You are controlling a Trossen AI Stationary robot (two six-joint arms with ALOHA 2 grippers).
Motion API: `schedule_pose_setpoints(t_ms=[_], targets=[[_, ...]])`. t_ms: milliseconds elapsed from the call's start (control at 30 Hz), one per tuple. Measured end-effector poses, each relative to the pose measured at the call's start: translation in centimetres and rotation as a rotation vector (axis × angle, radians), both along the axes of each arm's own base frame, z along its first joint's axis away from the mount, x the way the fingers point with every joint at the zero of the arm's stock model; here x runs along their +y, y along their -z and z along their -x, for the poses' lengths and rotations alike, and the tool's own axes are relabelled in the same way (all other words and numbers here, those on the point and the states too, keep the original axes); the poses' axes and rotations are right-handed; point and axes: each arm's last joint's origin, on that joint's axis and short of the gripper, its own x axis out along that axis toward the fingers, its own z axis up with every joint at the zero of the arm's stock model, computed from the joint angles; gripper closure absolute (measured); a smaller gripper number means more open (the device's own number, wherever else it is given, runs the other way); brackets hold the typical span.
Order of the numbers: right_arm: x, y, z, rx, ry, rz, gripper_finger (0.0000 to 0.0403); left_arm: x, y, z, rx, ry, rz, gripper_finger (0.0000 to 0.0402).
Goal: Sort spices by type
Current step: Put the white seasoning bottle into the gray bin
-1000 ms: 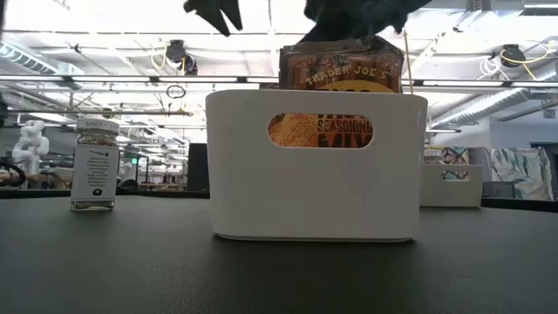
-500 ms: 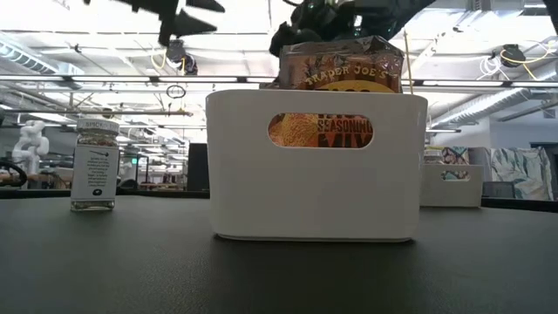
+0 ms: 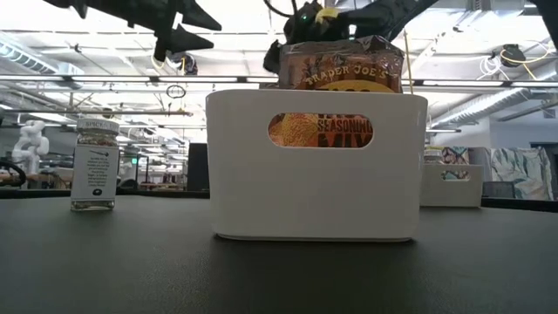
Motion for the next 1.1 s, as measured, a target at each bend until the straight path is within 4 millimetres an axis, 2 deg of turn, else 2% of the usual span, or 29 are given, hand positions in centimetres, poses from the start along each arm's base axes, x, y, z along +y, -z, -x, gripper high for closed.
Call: schedule_pose_setpoints(t_ms=[400,700,833,967,1100], targets=[[-0.2,3.0,-1.1,0.038,0.001,-0.018,0.0121,0.2,0.2,0.0,-0.012,0.001,0.048,0.0171],[-0.1,3.1,-1.2,0.040,-0.005,-0.053,0.0128,0.2,0.2,0.0,-0.012,0.001,0.048,0.0171],[-0.1,3.1,-1.2,0.041,0.007,-0.068,0.0152,0.2,0.2,0.0,-0.012,0.001,0.048,0.0171],[0.0,2.8,-1.0,0.043,0.006,-0.070,0.0193,0.2,0.2,0.0,-0.011,0.001,0.048,0.0171],[-0.2,1.5,-1.0,0.065,0.005,-0.068,0.0219,0.2,0.2,0.0,-0.010,0.000,0.048,0.0171]])
